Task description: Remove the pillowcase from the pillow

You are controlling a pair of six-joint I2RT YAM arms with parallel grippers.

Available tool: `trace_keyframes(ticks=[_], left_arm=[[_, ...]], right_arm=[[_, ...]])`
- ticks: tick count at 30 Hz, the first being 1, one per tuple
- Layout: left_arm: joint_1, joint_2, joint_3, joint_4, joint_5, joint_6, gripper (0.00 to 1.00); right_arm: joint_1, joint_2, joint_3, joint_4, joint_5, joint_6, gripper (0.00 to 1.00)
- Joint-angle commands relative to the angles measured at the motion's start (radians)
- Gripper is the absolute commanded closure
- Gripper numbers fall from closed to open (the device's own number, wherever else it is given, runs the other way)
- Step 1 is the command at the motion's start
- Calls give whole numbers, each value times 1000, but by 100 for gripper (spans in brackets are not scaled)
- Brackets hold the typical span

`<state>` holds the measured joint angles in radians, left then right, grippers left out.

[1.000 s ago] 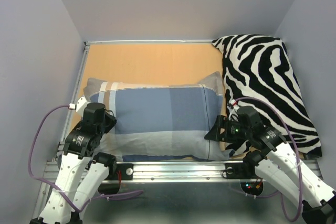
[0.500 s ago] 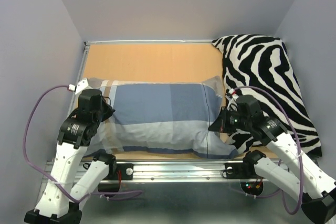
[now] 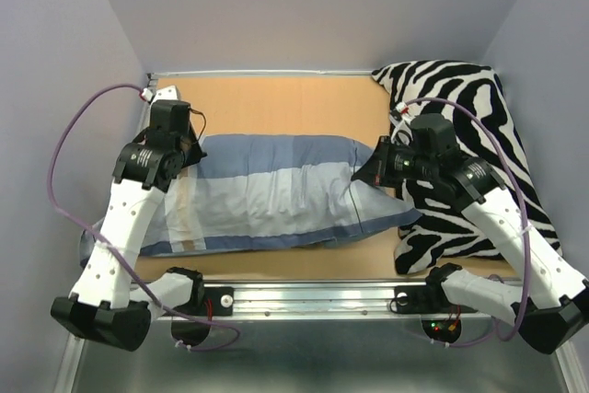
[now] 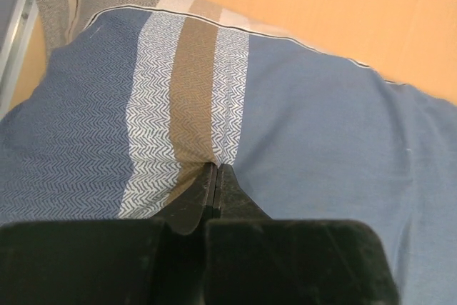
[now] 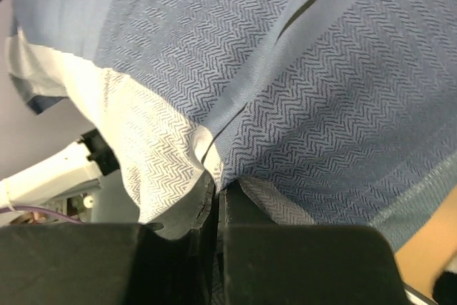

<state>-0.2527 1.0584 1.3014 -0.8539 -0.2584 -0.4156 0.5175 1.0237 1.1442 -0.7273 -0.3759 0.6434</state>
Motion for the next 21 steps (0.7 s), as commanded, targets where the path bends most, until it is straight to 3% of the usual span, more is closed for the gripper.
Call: trace_keyframes(ticks=[1,3,8,12,15,19,21], left_arm=[[-10,108,130,102,58,92,100],[-10,156,189,96,47,121,100],[-10,265,275,127,74,152,82],[-10,279,309,144,148,175,52],[-10,207,277,193,186,170,37],[-10,91,225,205,221,91,34],[-22,25,124,225,243,20,34]], right_arm=[[7,45,159,205,-86,70,99],[7,79,193,230,-100,87,99],[7,162,340,236,-61,96,100],[7,239,374,247,-41,111,99],[7,289,420,259,8,125,100],[7,348,483,279,41,162,99],[7,371,503,282,64,165,99]])
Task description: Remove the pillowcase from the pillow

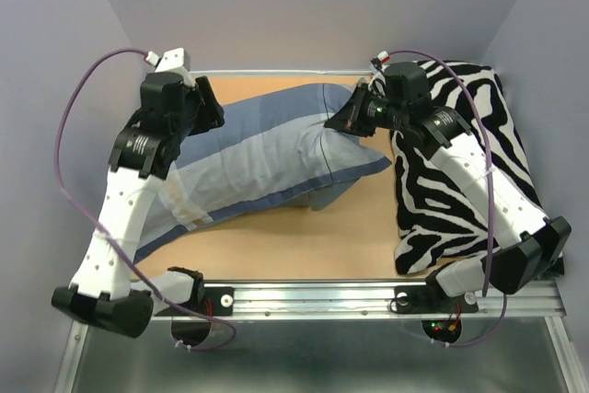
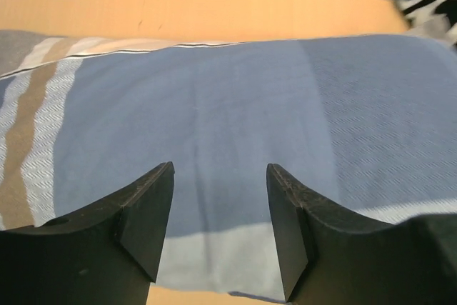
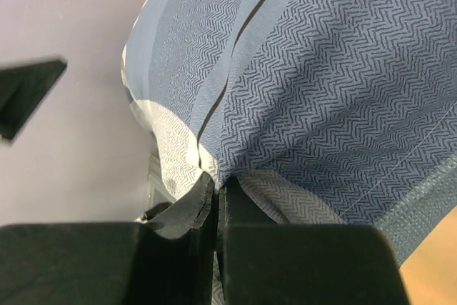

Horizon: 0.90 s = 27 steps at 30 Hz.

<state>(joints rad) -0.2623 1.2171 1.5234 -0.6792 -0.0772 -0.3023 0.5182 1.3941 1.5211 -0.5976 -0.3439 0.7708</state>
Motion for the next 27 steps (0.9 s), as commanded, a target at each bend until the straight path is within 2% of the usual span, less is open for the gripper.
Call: trace_keyframes(ticks=[1,6,9,10,12,13,16,17,21,22,23,27], left_arm=[[-24,-202,-141,81,71,-106,34],[-126,-335,-363,86,22,-188,34],[-236,-367,-434,104,-35,-234,33],[-306,-367,-440,109,-54,-256,33],[-389,-360,-443,102,-148,-273,33],[-466,-341,-442,87,-183,-297,33],[-575,-297,-434,37,-323,-349,33],[-638,-266,-433,21,-404,-398,33],[-716,-209,-411,-95,-599,-526,32],[-718,-202,-414,-97,-624,-538,14],[-718,-196,-420,-95,-654,-543,8],[-718,-169,-456,-62,-713,-586,5]], right_arm=[[6,8,137,153,40,35,99],[6,45,195,151,78,7,99],[6,63,212,150,92,-4,100],[6,74,217,148,97,-13,99],[6,85,237,142,109,-18,99],[6,89,247,136,109,-18,99],[6,108,271,130,106,-19,99],[6,111,275,127,106,-19,99],[6,111,281,119,109,-24,100],[6,111,280,119,109,-25,99],[6,109,278,116,108,-27,99],[8,103,274,114,105,-27,99]])
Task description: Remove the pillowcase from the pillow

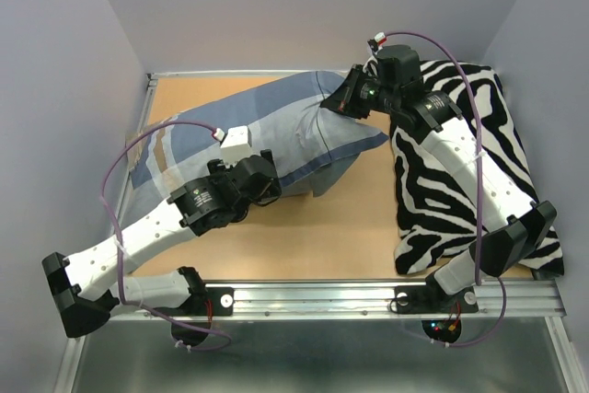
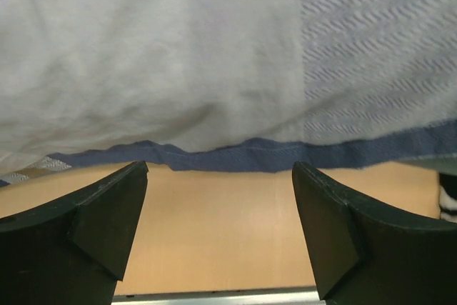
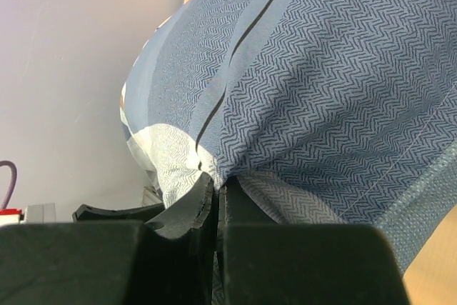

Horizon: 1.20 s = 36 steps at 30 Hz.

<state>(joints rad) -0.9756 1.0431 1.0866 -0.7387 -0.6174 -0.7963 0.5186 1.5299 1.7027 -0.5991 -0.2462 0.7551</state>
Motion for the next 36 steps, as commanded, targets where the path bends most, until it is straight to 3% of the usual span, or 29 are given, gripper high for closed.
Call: trace_keyframes(ticks=[1,9,11,13,14,16,17,23,27,30,33,35,36], left_arm=[[-5,9,-27,10,-182,-90,5],[73,38,-57,114,-269,-72,3],[127,17,-76,205,-262,-18,10],[179,3,-99,309,-234,87,30],[225,-9,-106,335,-199,145,58],[242,-15,-100,369,-185,190,96],[244,-17,-91,378,-189,204,100],[204,-67,112,283,-137,301,100],[85,-22,333,106,-228,335,100],[25,81,719,15,-268,410,100],[28,224,921,16,-222,533,100],[107,361,1150,-13,-129,563,100],[164,404,1182,-30,-45,553,100]], right_arm=[[8,-34,91,116,7,-11,99],[8,-68,58,113,5,-11,99],[8,-82,45,111,7,-8,100],[8,-103,35,111,8,-8,100],[6,-117,25,111,8,-8,100],[8,-131,11,110,10,-11,99],[8,-139,-6,110,21,-17,99],[8,-152,4,72,94,-80,99],[8,-110,52,24,172,-140,99],[8,-45,98,2,217,-175,99],[8,53,83,-2,269,-209,100],[8,160,37,-2,263,-223,100],[8,200,17,-1,254,-227,99]])
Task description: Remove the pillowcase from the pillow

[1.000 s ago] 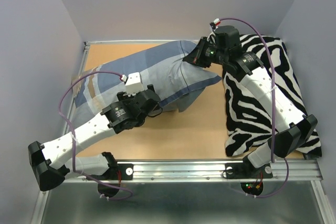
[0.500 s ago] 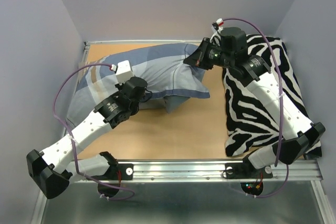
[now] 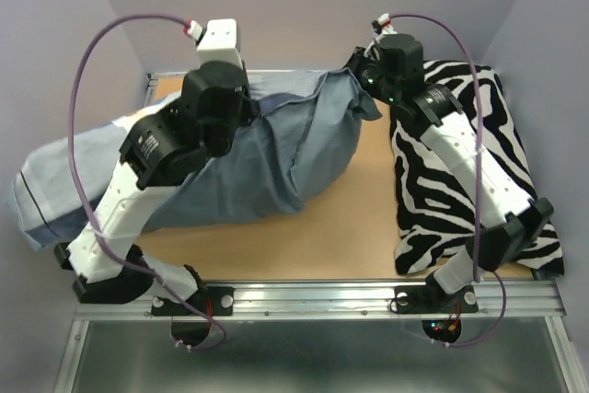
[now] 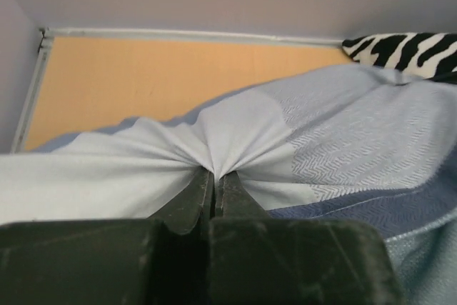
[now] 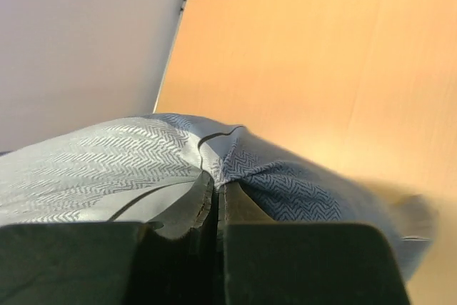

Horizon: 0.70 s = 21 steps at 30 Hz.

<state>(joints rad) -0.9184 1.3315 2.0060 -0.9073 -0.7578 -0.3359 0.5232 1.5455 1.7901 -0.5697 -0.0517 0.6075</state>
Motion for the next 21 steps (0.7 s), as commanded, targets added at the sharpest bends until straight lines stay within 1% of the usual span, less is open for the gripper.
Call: trace_keyframes(ticks=[1,2,3,4,5,6,7,8,9,10,11,13,15,17,18,19,20,21], left_arm=[[165,170,266,148,259,74,100],[262,179,242,174,328,63,100],[289,179,138,211,383,51,100],[309,172,76,296,455,44,100],[332,170,19,326,481,31,100],[349,169,-87,355,504,14,100],[392,167,-146,411,532,-20,100],[412,163,-205,441,582,-46,100],[433,158,-267,476,604,-64,100],[453,150,-396,514,630,-84,100],[489,135,-455,589,658,-130,100],[516,127,-580,661,669,-156,100],[520,135,-621,685,658,-169,100],[524,158,-641,697,635,-169,100],[535,167,-641,702,638,-172,100],[541,181,-635,706,646,-175,100],[547,207,-627,708,669,-175,99],[553,216,-616,705,675,-172,91]], right_arm=[[4,215,-92,-27,59,-81,99],[4,238,-163,-10,14,-74,99],[4,252,-211,17,-2,-68,99],[4,254,-319,87,-23,-57,99],[4,252,-358,115,-28,-49,99],[4,249,-397,137,-30,-45,99],[4,251,-423,166,-34,-43,99],[4,252,-442,174,-36,-43,99],[4,255,-454,177,-27,-41,99],[3,263,-462,177,-19,-44,99],[4,278,-460,177,-14,-54,99],[3,298,-445,176,-2,-60,99],[3,320,-428,177,12,-68,99],[1,333,-385,177,30,-77,92],[3,340,-364,177,47,-78,85],[-2,349,-345,176,67,-80,76],[-9,347,-306,176,81,-80,59],[-15,344,-292,176,93,-78,50]])
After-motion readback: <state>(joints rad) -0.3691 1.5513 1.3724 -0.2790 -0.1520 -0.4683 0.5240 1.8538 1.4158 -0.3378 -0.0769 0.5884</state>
